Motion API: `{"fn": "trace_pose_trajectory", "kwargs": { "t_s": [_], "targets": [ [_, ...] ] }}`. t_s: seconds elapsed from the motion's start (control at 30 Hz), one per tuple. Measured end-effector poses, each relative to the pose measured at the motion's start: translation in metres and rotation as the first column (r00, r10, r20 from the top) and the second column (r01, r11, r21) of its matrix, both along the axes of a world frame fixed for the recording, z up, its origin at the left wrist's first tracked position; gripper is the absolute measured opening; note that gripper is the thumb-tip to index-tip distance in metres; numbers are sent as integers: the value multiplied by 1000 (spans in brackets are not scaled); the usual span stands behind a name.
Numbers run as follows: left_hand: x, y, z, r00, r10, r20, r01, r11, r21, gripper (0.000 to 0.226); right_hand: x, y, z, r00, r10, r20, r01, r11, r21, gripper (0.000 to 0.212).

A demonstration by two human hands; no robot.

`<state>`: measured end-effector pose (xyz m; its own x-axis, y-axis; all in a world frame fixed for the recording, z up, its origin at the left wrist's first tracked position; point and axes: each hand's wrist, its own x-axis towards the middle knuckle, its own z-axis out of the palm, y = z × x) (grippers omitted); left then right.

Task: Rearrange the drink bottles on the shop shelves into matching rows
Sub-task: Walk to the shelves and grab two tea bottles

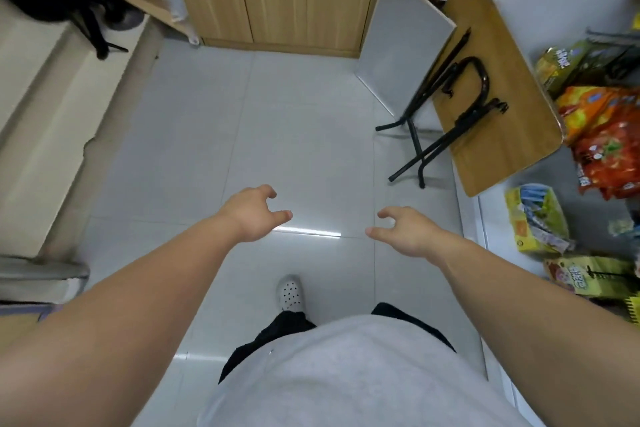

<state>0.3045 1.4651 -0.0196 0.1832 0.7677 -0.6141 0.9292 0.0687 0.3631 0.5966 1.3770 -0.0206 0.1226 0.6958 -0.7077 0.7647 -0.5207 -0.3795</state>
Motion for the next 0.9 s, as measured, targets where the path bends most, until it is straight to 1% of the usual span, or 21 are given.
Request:
{"fn": "trace_pose_trajectory", "kwargs": {
  "t_s": [0.17, 0.37, 0.53, 0.7, 0.77, 0.9],
  "targets": [
    [-1, 122, 17, 999, -41, -24, 41, 999, 31, 70, -4, 110, 14, 999, -38, -9, 38, 999, 27, 70],
    [26, 239, 10, 998, -58, -29, 58, 998, 5, 70, 18, 230, 0, 994, -96, -59, 97, 995, 21, 69],
    [66, 346, -2, 995, -56, -82, 57, 998, 8, 71, 61, 343, -14, 974, -155, -165, 158, 988, 5, 69],
    [119, 450, 8, 997, -4, -82, 5, 1000, 11, 72, 118, 457, -9, 982, -101, -157, 99, 995, -20, 69],
    [135, 482, 13, 998, -3, -59, 5, 1000, 21, 71, 135, 492, -2, 983, -113, -143, 113, 994, -3, 70],
    [172, 571, 16, 999, -23, -47, 25, 999, 39, 72, 174, 581, 9, 982, -136, -132, 142, 989, 33, 69]
  ]
}}
